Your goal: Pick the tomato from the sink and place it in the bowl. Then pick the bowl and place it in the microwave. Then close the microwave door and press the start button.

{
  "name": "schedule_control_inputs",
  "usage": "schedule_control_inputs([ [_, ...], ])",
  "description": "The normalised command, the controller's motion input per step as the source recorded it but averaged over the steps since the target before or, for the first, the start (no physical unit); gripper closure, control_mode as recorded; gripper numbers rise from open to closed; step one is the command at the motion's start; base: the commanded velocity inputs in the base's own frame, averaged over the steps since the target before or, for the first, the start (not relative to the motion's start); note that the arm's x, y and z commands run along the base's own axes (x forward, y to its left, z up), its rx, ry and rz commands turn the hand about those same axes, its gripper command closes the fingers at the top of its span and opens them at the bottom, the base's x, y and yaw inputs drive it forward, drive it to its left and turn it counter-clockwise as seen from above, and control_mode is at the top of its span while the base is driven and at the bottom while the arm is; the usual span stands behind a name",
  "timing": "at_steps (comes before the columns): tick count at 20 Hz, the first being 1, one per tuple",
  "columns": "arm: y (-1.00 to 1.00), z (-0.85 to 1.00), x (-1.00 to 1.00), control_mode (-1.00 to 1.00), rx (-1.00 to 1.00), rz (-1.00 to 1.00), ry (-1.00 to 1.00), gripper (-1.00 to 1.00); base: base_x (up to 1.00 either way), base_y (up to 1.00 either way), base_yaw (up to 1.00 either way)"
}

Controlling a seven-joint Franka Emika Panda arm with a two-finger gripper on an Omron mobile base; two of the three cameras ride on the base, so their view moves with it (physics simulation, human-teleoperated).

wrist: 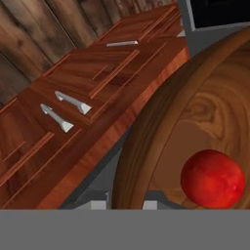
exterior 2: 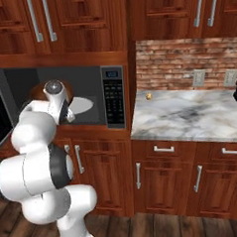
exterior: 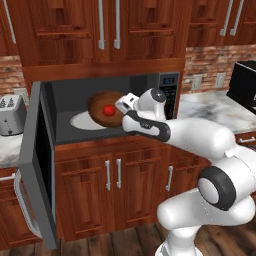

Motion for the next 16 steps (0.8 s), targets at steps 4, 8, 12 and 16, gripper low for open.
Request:
schedule_control_inputs([
  [4, 0.27, -0.27, 0.57, -1.0, 0.0, 0.0, 0.0, 1.0, 0.0, 0.0, 0.0],
  [8, 0.32, -0.27, 0.47, -1.0, 0.0, 0.0, 0.0, 1.0, 0.0, 0.0, 0.0],
  [12, 0.3, -0.18, 0.46, -1.0, 0.0, 0.0, 0.0, 1.0, 0.0, 0.0, 0.0],
  [16, 0.11, -0.12, 0.34, -1.0, 0.0, 0.0, 0.0, 1.0, 0.0, 0.0, 0.0],
])
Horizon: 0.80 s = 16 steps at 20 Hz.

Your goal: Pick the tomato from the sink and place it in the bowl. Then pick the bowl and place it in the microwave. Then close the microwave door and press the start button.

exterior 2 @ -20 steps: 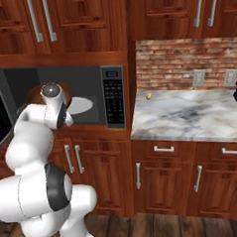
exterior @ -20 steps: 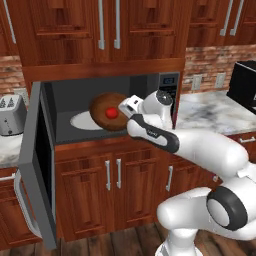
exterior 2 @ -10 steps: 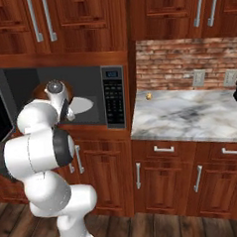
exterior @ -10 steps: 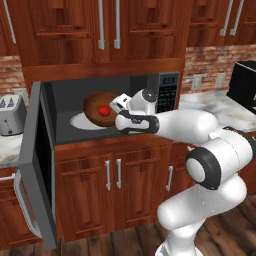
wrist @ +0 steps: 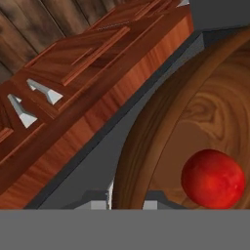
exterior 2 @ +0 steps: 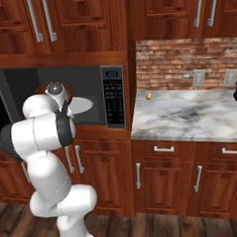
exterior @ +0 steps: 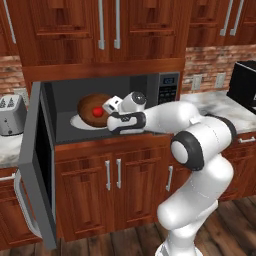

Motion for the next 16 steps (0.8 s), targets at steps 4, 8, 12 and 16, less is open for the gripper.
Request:
schedule_control_inputs([
  [4, 0.0, -0.16, 0.19, -1.0, 0.0, 0.0, 0.0, 1.0, 0.0, 0.0, 0.0],
  [8, -0.04, -0.17, 0.01, -1.0, 0.0, 0.0, -0.01, 1.0, 0.0, 0.0, 0.0],
  [12, 0.0, -0.11, 0.2, -1.0, 0.0, 0.0, -0.01, 1.0, 0.0, 0.0, 0.0],
  [16, 0.0, -0.12, 0.34, -1.0, 0.0, -0.02, -0.02, 1.0, 0.0, 0.0, 0.0],
])
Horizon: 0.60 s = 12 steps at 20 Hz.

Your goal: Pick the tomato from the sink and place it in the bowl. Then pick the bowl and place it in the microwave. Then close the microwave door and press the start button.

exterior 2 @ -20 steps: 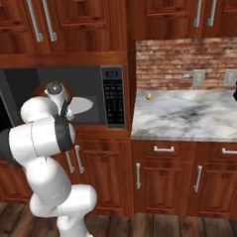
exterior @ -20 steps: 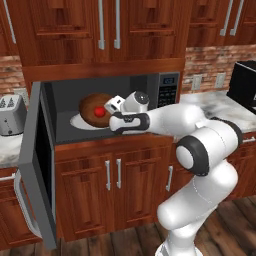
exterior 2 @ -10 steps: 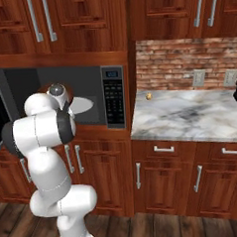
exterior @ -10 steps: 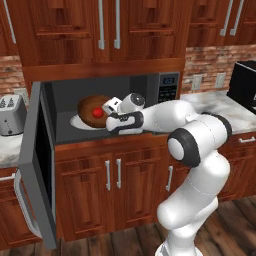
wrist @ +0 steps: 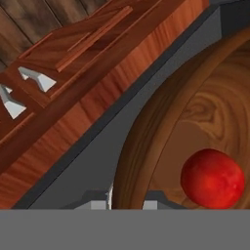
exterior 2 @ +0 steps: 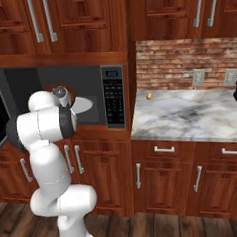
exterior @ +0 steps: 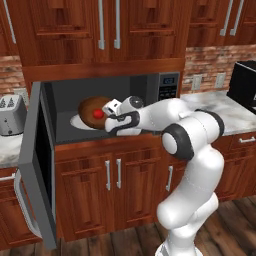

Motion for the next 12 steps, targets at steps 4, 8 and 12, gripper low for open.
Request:
schedule_control_inputs([
  [4, 0.0, -0.12, 0.44, -1.0, 0.0, -0.04, -0.02, 1.0, 0.0, 0.0, 0.0],
  [8, 0.0, -0.13, 0.43, -1.0, 0.0, -0.03, 0.0, 1.0, 0.0, 0.0, 0.0],
  [12, 0.0, -0.15, 0.35, -1.0, 0.0, -0.01, -0.02, 1.0, 0.0, 0.0, 0.0],
])
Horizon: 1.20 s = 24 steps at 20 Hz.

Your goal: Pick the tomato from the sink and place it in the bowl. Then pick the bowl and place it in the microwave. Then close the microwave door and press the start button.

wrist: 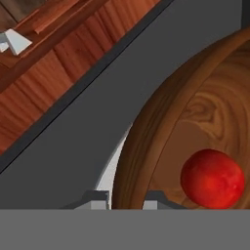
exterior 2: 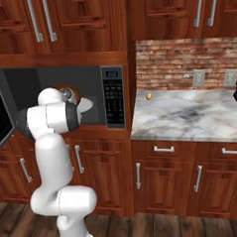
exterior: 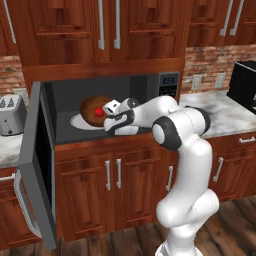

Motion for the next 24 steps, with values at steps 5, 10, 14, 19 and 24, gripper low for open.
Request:
schedule_control_inputs([
  [5, 0.0, -0.15, 0.33, -1.0, 0.0, -0.01, -0.02, 1.0, 0.0, 0.0, 0.0],
  [10, 0.0, -0.16, 0.29, -1.0, 0.0, 0.0, -0.02, 1.0, 0.0, 0.0, 0.0],
  [14, 0.0, -0.22, 0.14, -1.0, 0.0, 0.0, 0.0, 1.0, 0.0, 0.0, 0.0],
  [19, 0.0, -0.14, -0.01, -1.0, 0.0, 0.0, -0.01, 1.0, 0.0, 0.0, 0.0],
  [24, 0.0, 0.04, -0.14, -1.0, 0.0, 0.0, -0.06, 1.0, 0.0, 0.0, 0.0],
])
